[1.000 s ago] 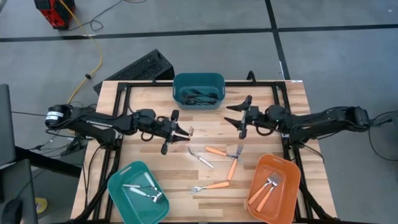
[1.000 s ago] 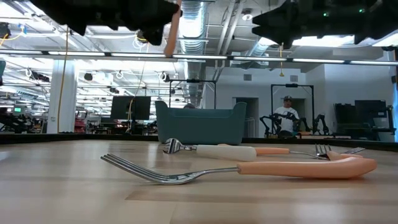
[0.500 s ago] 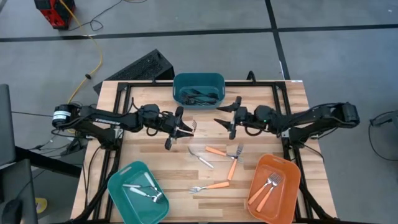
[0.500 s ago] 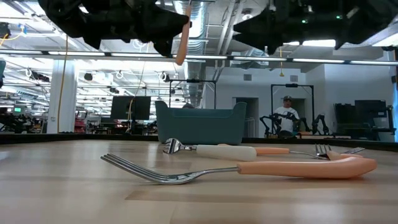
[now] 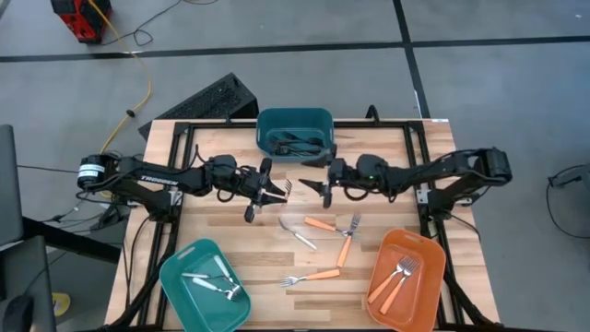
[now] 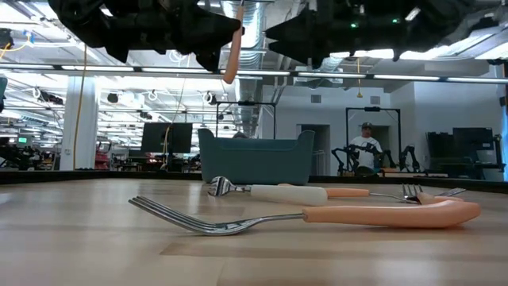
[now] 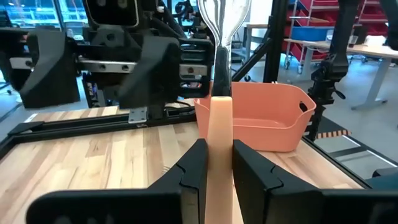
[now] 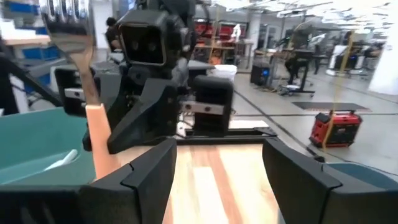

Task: Sort silverware by color (type)
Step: Put the orange fork into the orange bin

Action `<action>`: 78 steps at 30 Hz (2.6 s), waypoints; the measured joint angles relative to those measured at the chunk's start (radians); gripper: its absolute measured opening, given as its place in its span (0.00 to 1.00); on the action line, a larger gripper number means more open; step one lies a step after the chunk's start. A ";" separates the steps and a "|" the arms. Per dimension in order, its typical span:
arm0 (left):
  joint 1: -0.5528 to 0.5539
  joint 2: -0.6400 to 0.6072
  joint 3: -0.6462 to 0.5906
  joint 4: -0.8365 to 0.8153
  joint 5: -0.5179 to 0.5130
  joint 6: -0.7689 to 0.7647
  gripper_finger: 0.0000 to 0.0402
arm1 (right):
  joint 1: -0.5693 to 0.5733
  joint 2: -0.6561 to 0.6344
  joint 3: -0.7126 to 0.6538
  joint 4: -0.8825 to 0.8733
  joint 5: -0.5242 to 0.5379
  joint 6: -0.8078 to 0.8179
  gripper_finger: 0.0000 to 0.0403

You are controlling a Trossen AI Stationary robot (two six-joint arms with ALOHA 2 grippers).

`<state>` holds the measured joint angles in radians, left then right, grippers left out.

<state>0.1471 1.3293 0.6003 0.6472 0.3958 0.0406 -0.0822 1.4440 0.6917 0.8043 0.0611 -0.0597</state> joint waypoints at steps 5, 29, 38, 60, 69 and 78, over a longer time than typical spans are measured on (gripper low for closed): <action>0.000 0.000 0.000 0.000 -0.008 0.000 0.11 | 0.028 0.054 0.073 -0.006 -0.039 -0.027 0.66; 0.000 0.000 0.000 0.016 -0.155 0.030 0.11 | 0.063 0.069 0.091 -0.030 -0.040 -0.019 0.66; 0.004 0.010 0.000 0.022 -0.166 0.042 0.11 | 0.064 0.069 0.091 0.002 -0.048 -0.016 0.66; 0.004 0.098 0.024 0.054 -0.172 0.016 0.11 | 0.068 0.069 0.091 -0.018 -0.032 -0.025 0.59; 0.004 0.098 0.024 0.051 -0.165 0.011 0.11 | 0.066 0.069 0.091 -0.044 -0.030 -0.035 0.15; 0.004 0.098 0.024 0.047 -0.166 0.009 0.11 | 0.066 0.068 0.091 -0.046 -0.033 -0.038 0.10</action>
<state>0.1513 1.4269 0.6243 0.6945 0.2297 0.0501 -0.0158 1.5124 0.7826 0.7582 0.0280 -0.0974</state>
